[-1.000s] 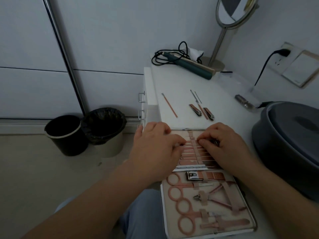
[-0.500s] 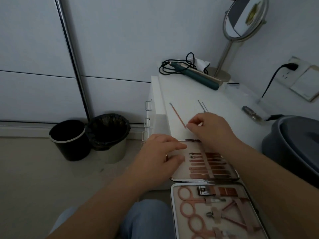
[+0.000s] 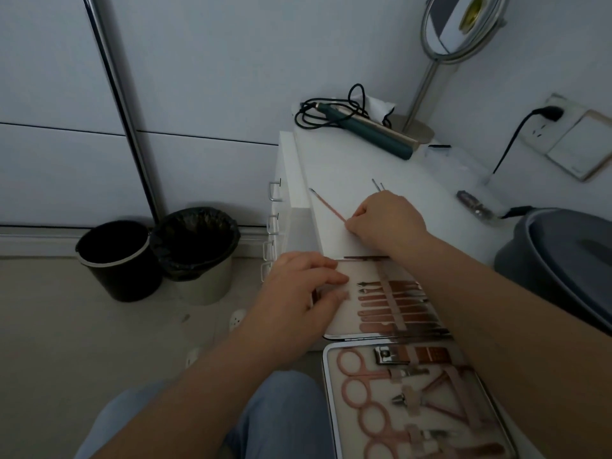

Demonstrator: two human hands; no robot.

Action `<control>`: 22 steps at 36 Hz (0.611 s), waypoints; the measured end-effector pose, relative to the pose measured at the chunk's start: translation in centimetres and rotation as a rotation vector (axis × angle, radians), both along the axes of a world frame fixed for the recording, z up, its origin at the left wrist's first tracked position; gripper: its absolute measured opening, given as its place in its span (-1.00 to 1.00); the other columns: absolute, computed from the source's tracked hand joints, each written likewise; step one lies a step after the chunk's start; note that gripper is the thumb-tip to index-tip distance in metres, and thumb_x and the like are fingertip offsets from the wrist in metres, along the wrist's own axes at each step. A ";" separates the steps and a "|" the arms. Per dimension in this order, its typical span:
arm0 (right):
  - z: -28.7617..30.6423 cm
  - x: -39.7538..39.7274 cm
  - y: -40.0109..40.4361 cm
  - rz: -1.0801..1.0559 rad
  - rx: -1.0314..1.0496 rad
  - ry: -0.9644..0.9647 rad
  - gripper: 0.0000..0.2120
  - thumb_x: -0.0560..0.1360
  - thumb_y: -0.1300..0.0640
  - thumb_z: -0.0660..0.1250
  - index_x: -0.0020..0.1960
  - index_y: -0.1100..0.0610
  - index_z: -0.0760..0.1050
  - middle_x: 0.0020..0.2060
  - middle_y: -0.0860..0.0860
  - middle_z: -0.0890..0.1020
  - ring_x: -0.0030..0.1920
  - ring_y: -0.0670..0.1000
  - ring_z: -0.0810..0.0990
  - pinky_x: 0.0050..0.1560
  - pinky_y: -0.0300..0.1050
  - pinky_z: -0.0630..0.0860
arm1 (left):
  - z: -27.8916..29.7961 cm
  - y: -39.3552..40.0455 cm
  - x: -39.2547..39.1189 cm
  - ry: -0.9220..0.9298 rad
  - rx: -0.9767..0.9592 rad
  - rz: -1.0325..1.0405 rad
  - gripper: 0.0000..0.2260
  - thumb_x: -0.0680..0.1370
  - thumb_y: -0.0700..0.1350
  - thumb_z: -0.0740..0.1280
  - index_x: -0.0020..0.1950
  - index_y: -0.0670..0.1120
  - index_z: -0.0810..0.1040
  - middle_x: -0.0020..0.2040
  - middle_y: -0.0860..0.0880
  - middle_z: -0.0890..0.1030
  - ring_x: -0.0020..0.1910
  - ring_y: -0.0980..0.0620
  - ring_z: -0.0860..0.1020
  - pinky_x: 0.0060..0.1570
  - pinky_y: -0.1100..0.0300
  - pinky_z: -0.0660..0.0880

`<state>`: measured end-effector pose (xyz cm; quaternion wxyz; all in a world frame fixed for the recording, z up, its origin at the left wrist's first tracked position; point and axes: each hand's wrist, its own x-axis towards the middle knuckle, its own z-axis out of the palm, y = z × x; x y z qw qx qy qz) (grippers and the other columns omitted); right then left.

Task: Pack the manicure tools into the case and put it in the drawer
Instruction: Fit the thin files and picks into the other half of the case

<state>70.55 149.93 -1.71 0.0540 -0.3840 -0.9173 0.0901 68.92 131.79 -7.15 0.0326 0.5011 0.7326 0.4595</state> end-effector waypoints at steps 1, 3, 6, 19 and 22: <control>0.0 0.0 0.0 -0.004 -0.003 0.004 -0.77 0.43 0.02 0.27 -0.02 0.11 0.59 -0.17 0.01 0.62 -0.20 0.03 0.57 -0.21 -0.12 0.50 | 0.0 0.0 0.0 0.004 -0.002 0.000 -0.82 0.47 -0.03 0.34 0.05 0.05 0.61 0.04 0.20 0.47 0.13 0.28 0.25 0.13 0.62 0.00; -0.1 0.0 -0.1 -0.006 -0.007 0.001 -0.76 0.43 0.00 0.27 -0.05 0.13 0.58 -0.22 0.01 0.61 -0.23 0.02 0.56 -0.24 -0.13 0.48 | 0.1 -0.1 0.0 0.011 -0.001 -0.001 -0.83 0.47 -0.04 0.35 0.05 0.04 0.61 0.04 0.19 0.47 0.11 0.29 0.25 0.13 0.62 0.00; 0.0 0.4 -0.4 -0.003 -0.015 0.007 -0.76 0.43 -0.03 0.27 -0.11 0.13 0.57 -0.27 0.02 0.59 -0.25 0.02 0.56 -0.26 -0.13 0.49 | 0.2 -0.1 0.0 0.024 -0.001 -0.004 -0.82 0.47 -0.02 0.33 0.06 0.05 0.60 0.04 0.20 0.47 0.11 0.31 0.24 0.12 0.63 -0.02; 1.5 8.9 -8.0 0.226 -0.251 0.497 -0.87 0.39 -0.05 0.32 -0.33 -0.10 0.49 -0.41 -0.24 0.59 -0.35 -0.33 0.53 -0.46 -0.51 0.37 | 3.5 0.0 0.5 -0.233 0.114 0.182 -0.82 0.48 0.06 0.28 0.02 0.10 0.61 -0.10 0.28 0.58 -0.04 0.34 0.51 -0.04 0.45 0.38; 1.0 10.3 -9.3 0.271 -0.360 0.588 -0.88 0.41 0.03 0.33 -0.31 -0.08 0.50 -0.33 -0.30 0.60 -0.39 -0.29 0.54 -0.47 -0.54 0.37 | 4.7 -0.1 1.5 -0.469 0.226 0.157 -0.92 0.47 -0.05 0.34 -0.15 0.07 0.63 -0.21 0.16 0.63 -0.22 0.34 0.55 -0.29 0.52 0.40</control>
